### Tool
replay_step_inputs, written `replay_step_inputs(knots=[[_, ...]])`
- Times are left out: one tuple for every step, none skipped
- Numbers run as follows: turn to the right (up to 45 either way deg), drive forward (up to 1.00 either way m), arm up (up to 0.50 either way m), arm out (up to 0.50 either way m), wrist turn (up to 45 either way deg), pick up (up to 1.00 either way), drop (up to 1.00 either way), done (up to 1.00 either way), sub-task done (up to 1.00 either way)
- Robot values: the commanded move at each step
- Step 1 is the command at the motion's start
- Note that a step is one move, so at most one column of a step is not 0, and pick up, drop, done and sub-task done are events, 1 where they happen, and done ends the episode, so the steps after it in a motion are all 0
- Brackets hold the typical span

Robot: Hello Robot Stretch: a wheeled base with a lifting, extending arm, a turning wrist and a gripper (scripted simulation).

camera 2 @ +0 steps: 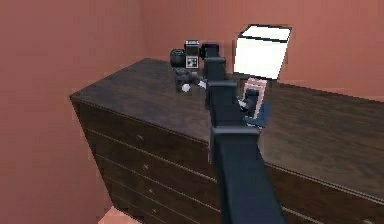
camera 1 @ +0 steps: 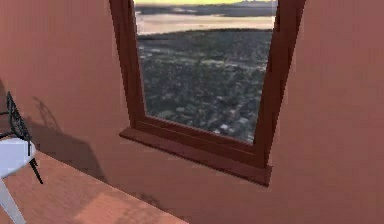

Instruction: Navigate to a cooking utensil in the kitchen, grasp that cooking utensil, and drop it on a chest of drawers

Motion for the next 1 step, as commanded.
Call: replay_step_inputs(knots=[[0.0, 0.00, 0.00, 0.00, 0.0, 0.00, 0.00, 1.00, 0.00]])
